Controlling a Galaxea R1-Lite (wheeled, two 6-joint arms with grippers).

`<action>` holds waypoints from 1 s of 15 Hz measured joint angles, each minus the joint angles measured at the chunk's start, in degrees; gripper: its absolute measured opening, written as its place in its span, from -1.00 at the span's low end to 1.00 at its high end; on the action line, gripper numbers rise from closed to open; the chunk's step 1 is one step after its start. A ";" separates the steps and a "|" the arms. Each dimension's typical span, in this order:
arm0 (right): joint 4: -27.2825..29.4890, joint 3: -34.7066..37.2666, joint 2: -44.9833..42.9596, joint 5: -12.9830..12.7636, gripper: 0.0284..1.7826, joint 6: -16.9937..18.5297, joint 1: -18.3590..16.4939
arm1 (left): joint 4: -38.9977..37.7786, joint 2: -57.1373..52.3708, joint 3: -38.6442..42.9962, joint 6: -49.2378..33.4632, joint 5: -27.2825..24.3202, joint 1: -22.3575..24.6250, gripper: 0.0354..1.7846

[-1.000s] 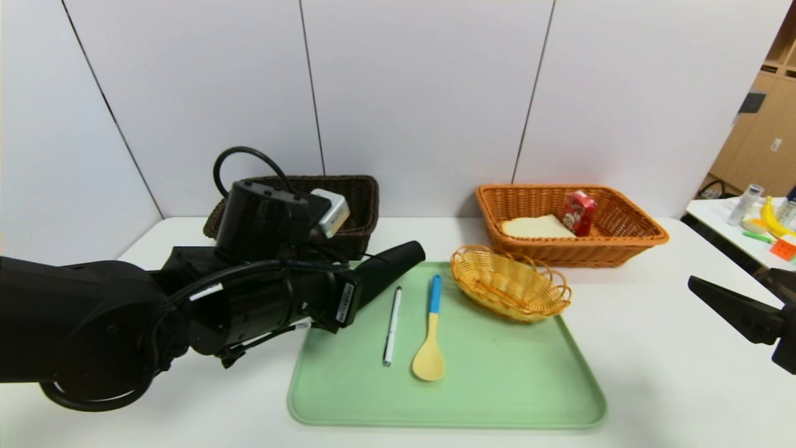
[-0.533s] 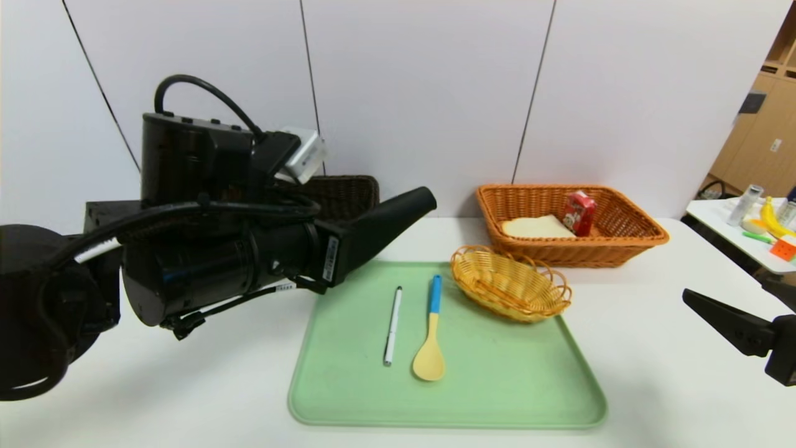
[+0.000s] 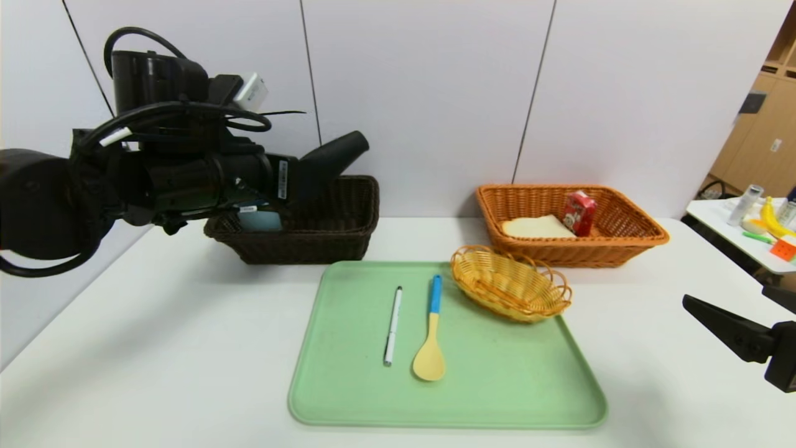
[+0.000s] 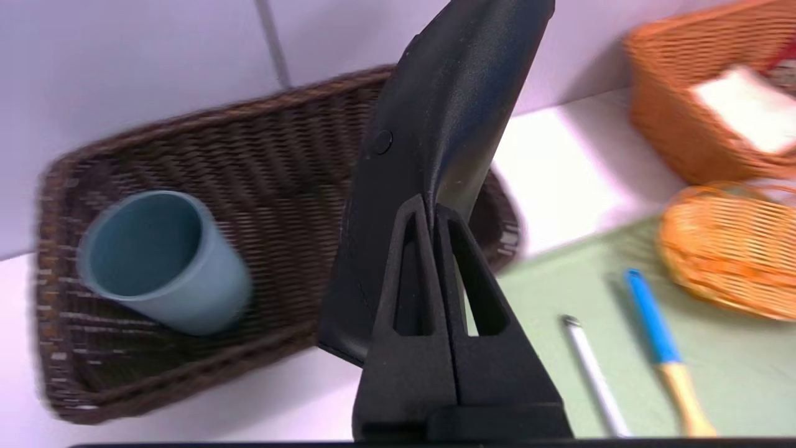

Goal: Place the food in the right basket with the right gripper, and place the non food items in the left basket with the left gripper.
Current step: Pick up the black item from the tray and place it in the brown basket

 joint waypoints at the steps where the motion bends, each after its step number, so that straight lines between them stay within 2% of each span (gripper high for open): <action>1: 0.02 0.07 -0.05 0.00 0.92 -0.02 0.00 | -0.05 1.38 -0.80 0.52 -0.33 1.71 -0.99; 4: -0.01 0.09 -0.05 -0.01 0.92 0.00 0.00 | -0.22 4.83 -2.07 0.72 -0.50 3.63 -0.99; 15: -0.04 -0.20 -0.05 0.07 0.92 0.00 0.00 | -4.02 9.63 -2.38 0.61 -0.46 3.94 -0.99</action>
